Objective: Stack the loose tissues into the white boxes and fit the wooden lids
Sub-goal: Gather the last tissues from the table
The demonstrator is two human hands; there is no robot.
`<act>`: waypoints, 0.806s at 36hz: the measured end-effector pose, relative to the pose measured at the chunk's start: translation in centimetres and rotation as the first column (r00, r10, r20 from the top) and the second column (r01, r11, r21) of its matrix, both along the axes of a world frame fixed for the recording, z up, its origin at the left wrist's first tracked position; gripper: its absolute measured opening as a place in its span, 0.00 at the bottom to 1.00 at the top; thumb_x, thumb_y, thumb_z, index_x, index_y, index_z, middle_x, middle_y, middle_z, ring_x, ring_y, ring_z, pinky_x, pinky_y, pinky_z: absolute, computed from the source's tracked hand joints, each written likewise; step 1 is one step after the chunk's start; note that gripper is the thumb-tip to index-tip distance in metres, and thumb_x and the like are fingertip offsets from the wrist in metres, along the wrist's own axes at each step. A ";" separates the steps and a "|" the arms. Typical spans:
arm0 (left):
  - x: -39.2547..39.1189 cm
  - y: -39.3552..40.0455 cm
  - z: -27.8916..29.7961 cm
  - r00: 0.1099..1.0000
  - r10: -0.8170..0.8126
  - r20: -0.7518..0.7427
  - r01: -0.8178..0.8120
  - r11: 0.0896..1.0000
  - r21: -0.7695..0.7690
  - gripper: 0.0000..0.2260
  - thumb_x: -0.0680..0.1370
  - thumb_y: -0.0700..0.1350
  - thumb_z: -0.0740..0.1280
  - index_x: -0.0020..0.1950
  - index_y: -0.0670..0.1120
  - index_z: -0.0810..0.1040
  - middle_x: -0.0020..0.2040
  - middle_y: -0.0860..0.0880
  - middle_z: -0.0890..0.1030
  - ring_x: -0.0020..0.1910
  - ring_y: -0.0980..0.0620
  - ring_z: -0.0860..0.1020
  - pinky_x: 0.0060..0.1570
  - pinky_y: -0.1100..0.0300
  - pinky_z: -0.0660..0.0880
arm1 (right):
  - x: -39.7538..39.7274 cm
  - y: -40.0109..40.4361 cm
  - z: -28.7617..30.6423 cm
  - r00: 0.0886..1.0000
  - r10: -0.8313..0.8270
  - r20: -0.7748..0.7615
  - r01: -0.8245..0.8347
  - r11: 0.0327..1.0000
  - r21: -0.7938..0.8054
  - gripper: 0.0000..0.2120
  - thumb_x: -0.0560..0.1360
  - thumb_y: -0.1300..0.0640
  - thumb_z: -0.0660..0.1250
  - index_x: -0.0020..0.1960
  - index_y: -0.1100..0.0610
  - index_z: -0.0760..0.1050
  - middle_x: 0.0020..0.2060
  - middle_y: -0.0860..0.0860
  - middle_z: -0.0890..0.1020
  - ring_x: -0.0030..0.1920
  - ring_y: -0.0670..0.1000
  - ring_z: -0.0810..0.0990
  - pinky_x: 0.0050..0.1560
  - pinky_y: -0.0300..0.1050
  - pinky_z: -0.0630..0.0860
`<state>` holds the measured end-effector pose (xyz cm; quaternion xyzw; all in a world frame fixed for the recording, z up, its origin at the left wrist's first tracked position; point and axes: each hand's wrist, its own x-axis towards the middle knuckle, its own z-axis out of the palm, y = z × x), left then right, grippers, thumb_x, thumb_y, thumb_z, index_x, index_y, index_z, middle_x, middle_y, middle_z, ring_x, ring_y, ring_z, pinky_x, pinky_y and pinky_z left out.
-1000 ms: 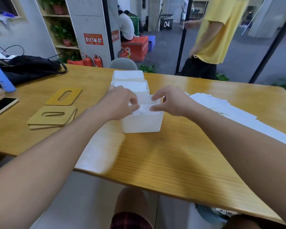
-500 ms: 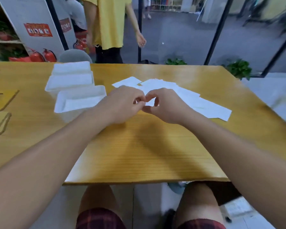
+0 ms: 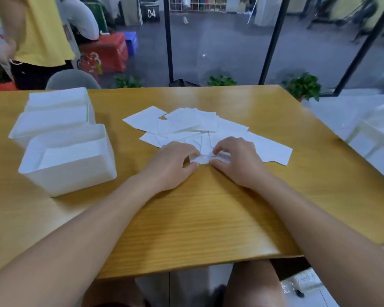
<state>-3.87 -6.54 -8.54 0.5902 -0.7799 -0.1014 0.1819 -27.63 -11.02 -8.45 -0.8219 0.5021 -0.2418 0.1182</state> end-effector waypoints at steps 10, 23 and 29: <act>0.7 -1.6 -1.2 0.997 -0.028 -0.070 0.022 0.995 -0.094 0.11 0.85 0.56 0.69 0.65 0.56 0.85 0.63 0.60 0.83 0.66 0.52 0.74 0.68 0.52 0.72 | 2.2 -2.6 0.6 0.992 0.106 -0.063 -0.113 0.987 -0.118 0.11 0.78 0.41 0.76 0.54 0.47 0.86 0.53 0.44 0.82 0.56 0.49 0.76 0.67 0.53 0.65; 2.0 -0.8 -1.7 0.992 -0.020 -0.123 0.012 0.998 -0.065 0.11 0.84 0.58 0.68 0.64 0.58 0.83 0.65 0.61 0.82 0.69 0.60 0.73 0.70 0.53 0.72 | 1.9 -3.4 -0.9 0.984 0.176 0.031 -0.173 0.982 -0.075 0.01 0.79 0.51 0.77 0.49 0.47 0.86 0.50 0.40 0.81 0.53 0.42 0.75 0.64 0.47 0.66; 2.1 -0.7 -1.7 0.993 -0.030 -0.110 0.023 0.997 -0.067 0.14 0.84 0.58 0.69 0.68 0.57 0.84 0.71 0.62 0.80 0.74 0.61 0.71 0.75 0.55 0.69 | 2.1 -3.1 -0.9 0.987 0.157 0.036 -0.155 0.986 -0.063 0.01 0.81 0.53 0.75 0.50 0.48 0.86 0.50 0.39 0.81 0.52 0.37 0.73 0.61 0.43 0.65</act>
